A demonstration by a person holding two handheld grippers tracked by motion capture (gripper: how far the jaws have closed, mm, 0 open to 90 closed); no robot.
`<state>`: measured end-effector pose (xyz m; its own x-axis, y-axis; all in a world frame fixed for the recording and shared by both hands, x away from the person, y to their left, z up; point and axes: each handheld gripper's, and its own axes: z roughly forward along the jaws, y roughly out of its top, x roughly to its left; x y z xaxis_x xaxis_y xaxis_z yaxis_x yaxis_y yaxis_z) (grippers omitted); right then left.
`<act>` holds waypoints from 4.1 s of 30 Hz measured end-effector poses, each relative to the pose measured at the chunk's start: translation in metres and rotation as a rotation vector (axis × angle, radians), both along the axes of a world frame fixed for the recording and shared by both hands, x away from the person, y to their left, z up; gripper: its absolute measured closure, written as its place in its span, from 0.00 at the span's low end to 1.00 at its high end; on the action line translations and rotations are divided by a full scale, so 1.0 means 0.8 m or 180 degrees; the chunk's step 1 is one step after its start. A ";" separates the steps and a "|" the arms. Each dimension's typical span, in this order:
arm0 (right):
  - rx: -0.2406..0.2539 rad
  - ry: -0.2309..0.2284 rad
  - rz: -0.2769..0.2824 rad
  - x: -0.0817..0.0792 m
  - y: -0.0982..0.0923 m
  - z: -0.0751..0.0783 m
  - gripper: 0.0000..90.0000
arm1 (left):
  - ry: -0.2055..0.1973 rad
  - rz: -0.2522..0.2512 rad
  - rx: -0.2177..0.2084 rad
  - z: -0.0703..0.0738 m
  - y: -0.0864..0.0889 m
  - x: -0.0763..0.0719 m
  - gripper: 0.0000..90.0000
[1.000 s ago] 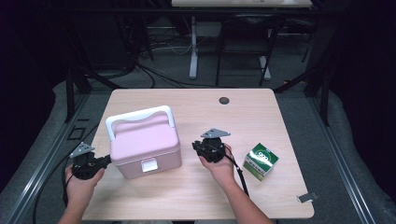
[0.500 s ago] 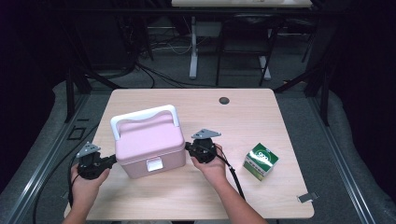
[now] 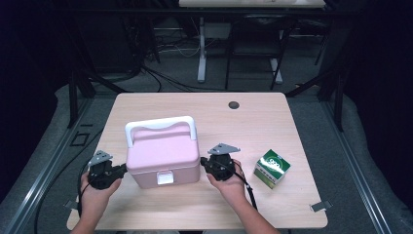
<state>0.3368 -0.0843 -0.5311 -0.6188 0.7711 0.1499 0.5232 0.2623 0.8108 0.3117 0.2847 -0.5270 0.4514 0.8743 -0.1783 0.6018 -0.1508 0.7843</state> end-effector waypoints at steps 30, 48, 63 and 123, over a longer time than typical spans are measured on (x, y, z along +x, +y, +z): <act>-0.0022 0.0222 -0.0318 -0.086 -0.078 0.008 1.00 | 0.0095 -0.0484 0.0010 0.004 -0.076 -0.032 1.00; -0.0018 0.0225 -0.0344 -0.092 -0.093 0.011 0.84 | 0.0191 -0.0665 -0.0080 0.014 -0.062 -0.026 0.78; 0.0134 0.0147 -0.0275 -0.069 -0.117 0.084 0.70 | 0.0005 -0.0634 -0.0062 0.094 -0.045 -0.015 0.66; 0.0311 -0.0244 -0.0172 -0.040 -0.080 0.138 0.82 | -0.0125 -0.0737 0.0000 0.147 -0.099 0.017 0.80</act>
<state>0.3045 -0.1484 -0.4204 -0.5893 0.7876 0.1799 0.4700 0.1531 0.8693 0.3250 0.2053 -0.4094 0.6465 0.7466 -0.1568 0.5203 -0.2812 0.8064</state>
